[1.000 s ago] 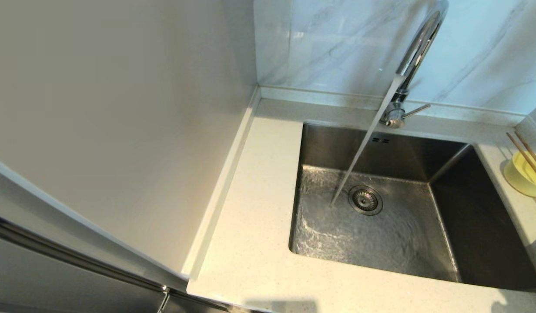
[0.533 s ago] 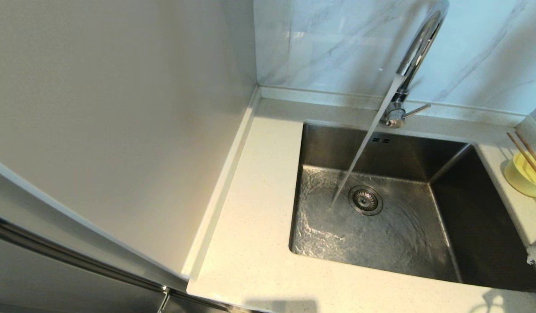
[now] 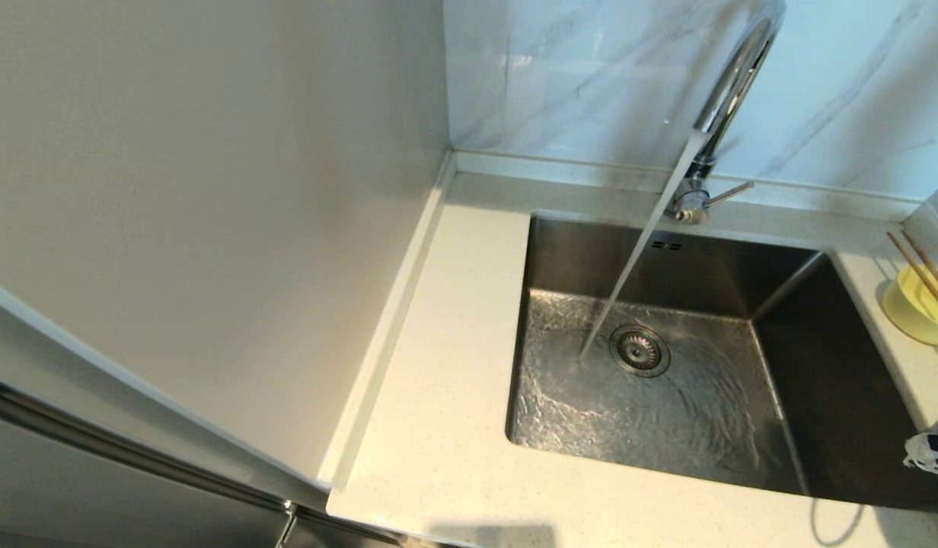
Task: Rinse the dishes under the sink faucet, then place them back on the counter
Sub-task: Pick up the plate
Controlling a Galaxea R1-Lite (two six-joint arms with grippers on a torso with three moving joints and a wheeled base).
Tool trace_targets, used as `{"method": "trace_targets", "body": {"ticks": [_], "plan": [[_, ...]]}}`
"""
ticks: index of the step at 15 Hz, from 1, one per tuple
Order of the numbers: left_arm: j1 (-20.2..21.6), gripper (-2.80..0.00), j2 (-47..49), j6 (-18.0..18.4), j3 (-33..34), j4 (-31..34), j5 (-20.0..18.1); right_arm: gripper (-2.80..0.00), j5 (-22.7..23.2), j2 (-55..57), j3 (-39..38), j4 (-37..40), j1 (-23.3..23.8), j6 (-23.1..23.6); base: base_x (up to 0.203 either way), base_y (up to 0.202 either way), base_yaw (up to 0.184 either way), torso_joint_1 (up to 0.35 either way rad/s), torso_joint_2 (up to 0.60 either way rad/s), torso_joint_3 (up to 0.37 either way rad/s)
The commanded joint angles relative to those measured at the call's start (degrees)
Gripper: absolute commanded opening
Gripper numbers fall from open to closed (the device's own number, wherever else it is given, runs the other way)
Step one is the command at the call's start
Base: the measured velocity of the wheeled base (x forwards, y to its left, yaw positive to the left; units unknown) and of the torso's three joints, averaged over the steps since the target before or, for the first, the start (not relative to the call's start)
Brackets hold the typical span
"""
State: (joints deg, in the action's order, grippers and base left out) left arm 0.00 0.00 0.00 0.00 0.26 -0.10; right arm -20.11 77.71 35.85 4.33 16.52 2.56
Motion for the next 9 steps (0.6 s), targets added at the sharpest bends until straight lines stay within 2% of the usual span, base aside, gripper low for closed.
{"method": "trace_targets", "body": {"ticks": [1, 9], "plan": [[0.0, -2.8, 0.0, 0.0, 0.0, 0.0, 0.0, 0.0, -0.4, 2.7, -0.1, 0.0, 0.7, 0.0, 0.0, 0.0, 0.0, 0.0, 0.0, 0.0], [0.0, -2.8, 0.0, 0.0, 0.0, 0.0, 0.0, 0.0, -0.6, 9.2, -1.2, -4.9, 2.2, -2.1, 0.0, 0.0, 0.0, 0.0, 0.0, 0.0]]}}
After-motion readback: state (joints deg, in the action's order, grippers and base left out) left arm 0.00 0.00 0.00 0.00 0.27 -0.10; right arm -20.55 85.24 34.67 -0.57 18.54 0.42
